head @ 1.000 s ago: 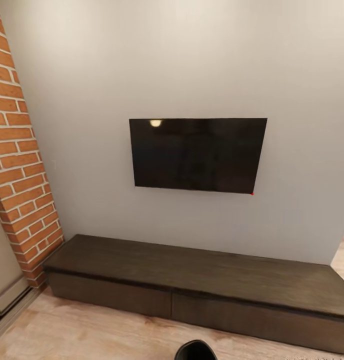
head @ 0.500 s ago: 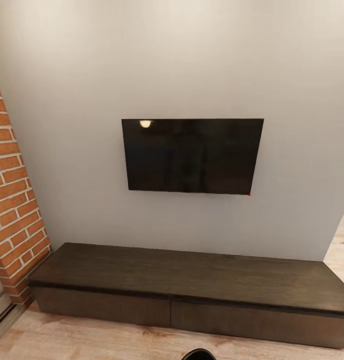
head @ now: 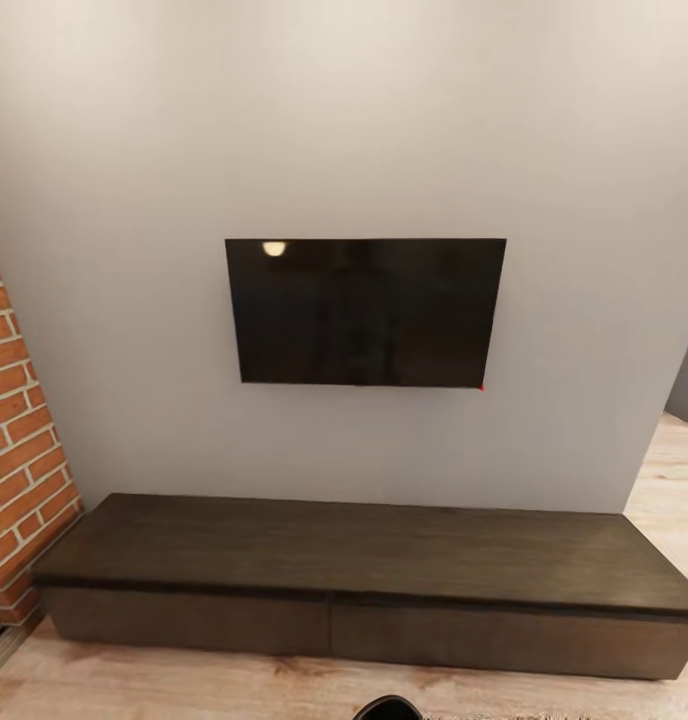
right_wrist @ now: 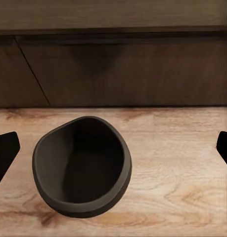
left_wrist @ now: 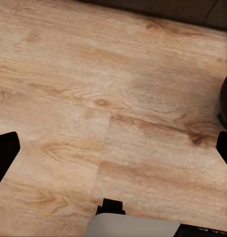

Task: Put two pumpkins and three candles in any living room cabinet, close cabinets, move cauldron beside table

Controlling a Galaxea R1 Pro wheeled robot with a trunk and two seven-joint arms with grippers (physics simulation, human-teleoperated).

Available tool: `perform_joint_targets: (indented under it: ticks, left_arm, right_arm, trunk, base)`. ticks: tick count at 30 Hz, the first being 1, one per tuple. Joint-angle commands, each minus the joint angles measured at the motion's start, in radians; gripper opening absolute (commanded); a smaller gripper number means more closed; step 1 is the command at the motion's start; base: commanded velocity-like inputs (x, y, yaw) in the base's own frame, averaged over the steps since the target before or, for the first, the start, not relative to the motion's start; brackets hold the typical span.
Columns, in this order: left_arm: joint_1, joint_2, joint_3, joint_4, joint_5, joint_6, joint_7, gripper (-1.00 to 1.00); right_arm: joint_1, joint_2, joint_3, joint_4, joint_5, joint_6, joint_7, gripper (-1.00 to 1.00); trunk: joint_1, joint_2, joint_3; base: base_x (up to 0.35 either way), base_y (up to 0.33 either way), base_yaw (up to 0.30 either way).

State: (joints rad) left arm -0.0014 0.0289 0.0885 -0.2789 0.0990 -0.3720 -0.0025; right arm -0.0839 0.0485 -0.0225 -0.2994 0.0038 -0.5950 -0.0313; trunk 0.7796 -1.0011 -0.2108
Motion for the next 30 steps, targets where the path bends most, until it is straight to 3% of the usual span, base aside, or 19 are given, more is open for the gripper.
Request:
perform_joint_targets:
  ticks: [1, 11, 22, 24, 25, 27, 30]
  left_arm:
    - [0.0, 0.0, -0.003, 0.0, 0.01, -0.002, -0.001, 1.0]
    - [0.0, 0.0, -0.005, 0.0, 0.01, -0.002, -0.001, 1.0]
    - [0.0, 0.0, -0.001, -0.001, 0.014, -0.002, 0.0, 1.0]
    - [0.0, -0.001, 0.0, -0.003, 0.024, -0.002, 0.002, 1.0]
    - [0.0, -0.011, -0.003, -0.006, 0.084, -0.002, 0.002, 1.0]
    - [0.0, -0.015, -0.004, -0.007, 0.116, -0.002, 0.001, 1.0]
    - [0.0, -0.016, -0.005, -0.007, 0.133, -0.002, 0.003, 1.0]
  right_arm:
    - [-0.001, 0.001, -0.002, 0.001, 0.001, -0.003, -0.001, 1.0]
    - [-0.001, 0.0, -0.002, 0.002, 0.001, -0.002, 0.0, 1.0]
    - [-0.001, -0.001, -0.004, 0.006, 0.001, -0.002, -0.001, 1.0]
    - [-0.001, -0.001, -0.005, 0.006, 0.001, -0.002, -0.001, 1.0]
    - [-0.001, -0.002, -0.005, 0.006, 0.001, -0.001, -0.001, 1.0]
    - [-0.001, -0.002, -0.005, 0.006, 0.0, 0.002, -0.001, 1.0]
    - [-0.001, -0.002, -0.005, 0.006, 0.0, 0.003, -0.001, 1.0]
  trunk:
    - [0.0, -0.001, -0.001]
    - [0.0, -0.001, 0.002]
    - [0.0, -0.001, 0.002]
    - [0.0, -0.001, 0.002]
    - [0.0, -0.001, 0.002]
    - [0.0, -0.001, 0.002]
    - [0.0, -0.001, 0.002]
  base:
    - [0.0, 0.0, -0.248]
    - [0.015, -0.019, -0.251]
    - [0.069, -0.161, -0.027]
    - [0.004, -0.016, -0.001]
    - [0.001, -0.005, 0.0]
    - [0.001, -0.003, 0.0]
    - [0.0, -0.002, 0.0]
